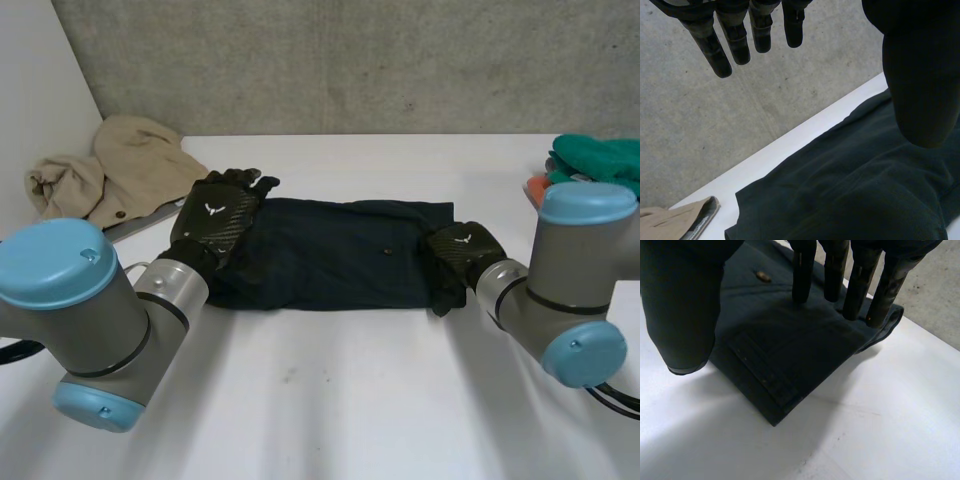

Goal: Fold the laundry.

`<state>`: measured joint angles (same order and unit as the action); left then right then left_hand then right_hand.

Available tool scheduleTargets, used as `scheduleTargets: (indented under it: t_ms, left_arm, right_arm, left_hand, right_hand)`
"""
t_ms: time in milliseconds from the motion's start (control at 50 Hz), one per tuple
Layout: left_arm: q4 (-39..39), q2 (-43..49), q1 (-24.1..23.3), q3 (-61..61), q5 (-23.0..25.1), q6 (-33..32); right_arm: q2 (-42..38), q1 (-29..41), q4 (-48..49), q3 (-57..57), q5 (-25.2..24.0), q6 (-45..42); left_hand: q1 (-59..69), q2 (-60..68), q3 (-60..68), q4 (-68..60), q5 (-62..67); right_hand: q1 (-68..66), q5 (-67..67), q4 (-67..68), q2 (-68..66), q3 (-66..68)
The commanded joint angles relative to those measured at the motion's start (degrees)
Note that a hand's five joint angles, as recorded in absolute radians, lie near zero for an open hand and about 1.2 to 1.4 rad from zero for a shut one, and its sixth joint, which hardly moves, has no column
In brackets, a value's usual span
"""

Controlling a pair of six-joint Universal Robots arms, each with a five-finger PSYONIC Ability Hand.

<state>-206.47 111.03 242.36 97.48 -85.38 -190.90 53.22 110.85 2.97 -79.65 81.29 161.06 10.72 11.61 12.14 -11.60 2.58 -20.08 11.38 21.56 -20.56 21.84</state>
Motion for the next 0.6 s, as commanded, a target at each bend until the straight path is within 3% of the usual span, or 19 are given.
scheduleTargets:
  t_ms: [20, 100, 120, 140, 160, 320, 440, 600]
  left_arm:
    - [-0.1, 0.2, 0.0, -0.3, -0.3, -0.5]
    - [-0.1, 0.4, -0.1, -0.2, -0.3, -0.4]
    - [-0.1, 0.4, -0.2, -0.2, -0.3, -0.5]
    - [-0.1, 0.5, -0.2, -0.2, -0.4, -0.5]
    - [-0.1, 0.4, -0.3, -0.2, -0.4, -0.4]
    - [-0.1, -0.1, -0.3, -0.1, -0.5, -0.4]
    - [0.1, -0.4, -0.2, -0.1, -0.8, -0.4]
    - [1.2, -1.6, -0.1, 0.4, -0.8, -0.3]
  right_arm:
    - [-4.7, 0.1, 3.6, 2.0, 0.1, -0.7]
    - [-5.8, 0.2, 4.6, 2.8, 0.3, -1.2]
    - [-6.5, 0.2, 4.8, 3.3, 0.3, -1.4]
    - [-6.7, 0.2, 5.1, 3.4, 0.3, -1.7]
    - [-6.7, 0.1, 5.4, 3.4, 0.3, -1.7]
    - [-2.7, -2.4, 7.6, 1.5, 0.5, -1.1]
    - [3.1, -9.8, 5.7, -5.3, -1.7, -2.7]
    - [9.9, -18.0, 5.1, -10.4, -6.8, -14.3]
  left_hand:
    - [-0.3, -1.2, -1.8, 1.2, -2.2]
    - [-0.3, -1.2, -1.8, 1.2, -2.2]
    - [-0.3, -1.2, -1.8, 1.2, -2.2]
    - [-0.3, -1.2, -1.8, 1.2, -2.2]
    - [-0.3, -1.2, -1.8, 1.2, -2.2]
    - [-0.5, -1.4, -1.9, 1.4, -2.4]
    - [-0.3, -1.2, -1.8, 1.2, -2.2]
    - [-0.5, -1.4, -1.9, 1.4, -2.4]
  right_hand:
    - [-11.7, 10.4, 10.2, -11.2, 9.9]
    - [-15.2, 13.9, 13.7, -14.7, 13.5]
    - [-25.2, 23.9, 23.7, -24.7, 23.5]
    - [-47.1, 45.8, 45.7, -46.7, 45.4]
    - [-58.7, 57.4, 57.2, -58.2, 56.9]
    - [-59.9, 58.6, 58.4, -59.4, 58.2]
    - [-59.9, 58.6, 58.4, -59.4, 58.2]
    - [-59.9, 58.6, 58.4, -59.4, 58.2]
